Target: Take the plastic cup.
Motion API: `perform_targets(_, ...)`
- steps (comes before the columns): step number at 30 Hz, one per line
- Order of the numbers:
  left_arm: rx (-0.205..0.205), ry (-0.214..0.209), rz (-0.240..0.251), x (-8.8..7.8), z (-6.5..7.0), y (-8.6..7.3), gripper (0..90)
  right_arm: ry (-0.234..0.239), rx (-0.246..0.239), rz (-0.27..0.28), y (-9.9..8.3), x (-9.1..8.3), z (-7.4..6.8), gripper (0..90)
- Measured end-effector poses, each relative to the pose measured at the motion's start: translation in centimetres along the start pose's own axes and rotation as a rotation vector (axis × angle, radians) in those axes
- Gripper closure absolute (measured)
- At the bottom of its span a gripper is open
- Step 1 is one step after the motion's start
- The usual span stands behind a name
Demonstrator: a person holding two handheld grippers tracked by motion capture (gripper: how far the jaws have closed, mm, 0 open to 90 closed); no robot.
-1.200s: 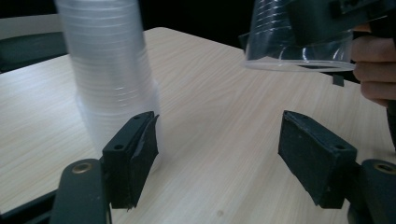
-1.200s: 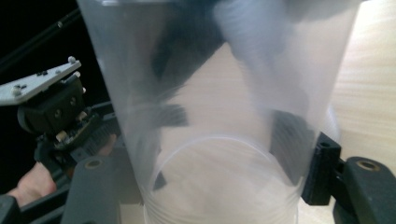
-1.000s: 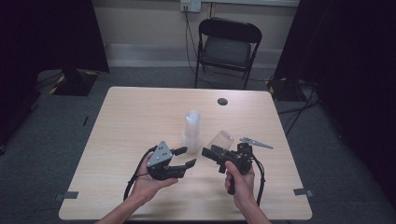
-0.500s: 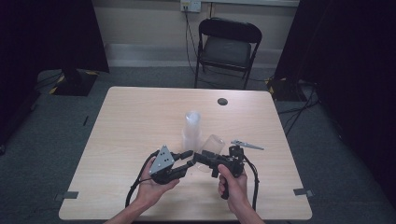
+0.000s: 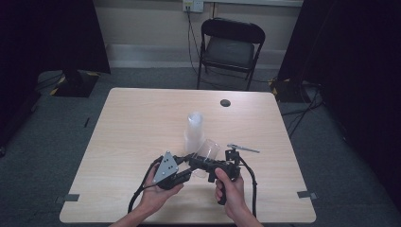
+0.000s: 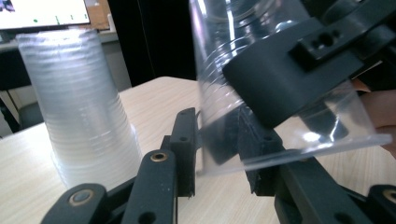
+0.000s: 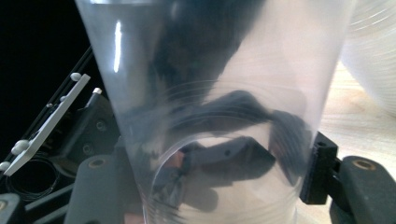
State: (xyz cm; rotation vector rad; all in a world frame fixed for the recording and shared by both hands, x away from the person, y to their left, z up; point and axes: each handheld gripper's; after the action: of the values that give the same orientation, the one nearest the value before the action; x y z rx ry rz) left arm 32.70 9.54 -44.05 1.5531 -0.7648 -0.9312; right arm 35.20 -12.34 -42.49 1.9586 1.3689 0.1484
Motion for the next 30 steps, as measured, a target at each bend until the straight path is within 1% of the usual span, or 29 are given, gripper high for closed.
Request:
perform_targets(1, 0.017, 0.012, 0.0, -0.02, 0.09, -0.02, 67.8, 0.001, 0.004, 0.001, -0.03, 0.05, -0.06, 34.9)
perform_targets(3, 0.022, 0.014, 0.002, -0.06, 0.12, -0.04, 67.9, 0.002, 0.004, -0.001, -0.08, 0.11, -0.07, 35.0)
perform_targets(4, 0.021, 0.023, 0.014, -0.12, 0.15, -0.07, 69.0, 0.007, 0.016, -0.009, -0.1, 0.22, -0.07, 35.2)
perform_targets(8, 0.028, 0.025, 0.02, -0.14, 0.12, -0.04, 69.5, 0.012, 0.024, -0.021, -0.19, 0.49, 0.03, 35.4)
perform_targets(9, 0.031, 0.028, 0.012, -0.18, 0.05, -0.09, 70.3, 0.012, 0.027, -0.022, -0.19, 0.56, 0.01, 35.4)
perform_targets(10, 0.036, 0.03, 0.011, -0.26, -0.01, -0.12, 72.0, 0.005, 0.016, -0.024, -0.18, 0.6, -0.06, 35.3)
perform_targets(12, 0.023, 0.024, 0.021, -0.31, -0.14, -0.17, 74.4, 0.012, 0.023, -0.026, -0.14, 0.63, -0.02, 35.0)
perform_targets(13, 0.024, 0.028, 0.026, -0.33, -0.16, -0.19, 75.7, 0.016, 0.027, -0.029, -0.11, 0.64, 0.02, 34.8)
perform_targets(16, 0.039, 0.027, 0.024, -0.38, -0.13, -0.28, 78.6, 0.025, 0.022, -0.033, -0.06, 0.7, 0.11, 32.2)
perform_targets(18, 0.039, 0.029, 0.02, -0.39, -0.16, -0.31, 81.5, 0.028, 0.024, -0.036, -0.05, 0.73, 0.13, 29.9)
perform_targets(20, 0.033, 0.025, 0.021, -0.38, -0.28, -0.34, 82.3, 0.027, 0.004, -0.028, -0.07, 0.79, 0.06, 28.5)
perform_targets(21, 0.032, 0.029, 0.018, -0.44, -0.32, -0.34, 83.6, 0.018, -0.008, -0.023, -0.08, 0.81, 0.0, 25.3)
perform_targets(22, 0.025, 0.026, 0.016, -0.47, -0.37, -0.33, 84.3, -0.002, -0.021, -0.016, -0.08, 0.79, -0.07, 23.1)
perform_targets(23, 0.024, 0.026, 0.015, -0.51, -0.4, -0.34, 84.9, -0.011, -0.037, -0.009, -0.06, 0.79, -0.07, 22.8)
perform_targets(25, 0.026, 0.026, 0.016, -0.51, -0.4, -0.33, 85.8, -0.019, -0.053, 0.003, 0.02, 0.69, 0.0, 19.4)
perform_targets(26, 0.016, 0.021, 0.015, -0.52, -0.41, -0.33, 85.8, -0.021, -0.068, 0.008, 0.04, 0.66, 0.0, 19.1)
perform_targets(27, 0.016, 0.021, 0.015, -0.52, -0.41, -0.33, 85.8, -0.021, -0.068, 0.008, 0.04, 0.66, 0.0, 19.1)
perform_targets(29, 0.001, 0.014, 0.014, -0.54, -0.49, -0.35, 85.9, -0.03, -0.083, 0.012, 0.08, 0.63, -0.04, 18.1)
perform_targets(30, -0.014, 0.007, 0.016, -0.56, -0.55, -0.34, 85.8, -0.032, -0.09, 0.016, 0.11, 0.56, -0.06, 18.0)
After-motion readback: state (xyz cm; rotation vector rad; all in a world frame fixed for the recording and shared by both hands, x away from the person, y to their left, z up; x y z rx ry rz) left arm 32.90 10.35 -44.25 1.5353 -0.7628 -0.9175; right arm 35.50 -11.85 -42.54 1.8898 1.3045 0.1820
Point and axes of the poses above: each handheld gripper's, and its own axes: x roughly forward along the jaws, y roughly out of its top, z roughly to its right, and after that the axes turned 8 degrees about -y, right-handed
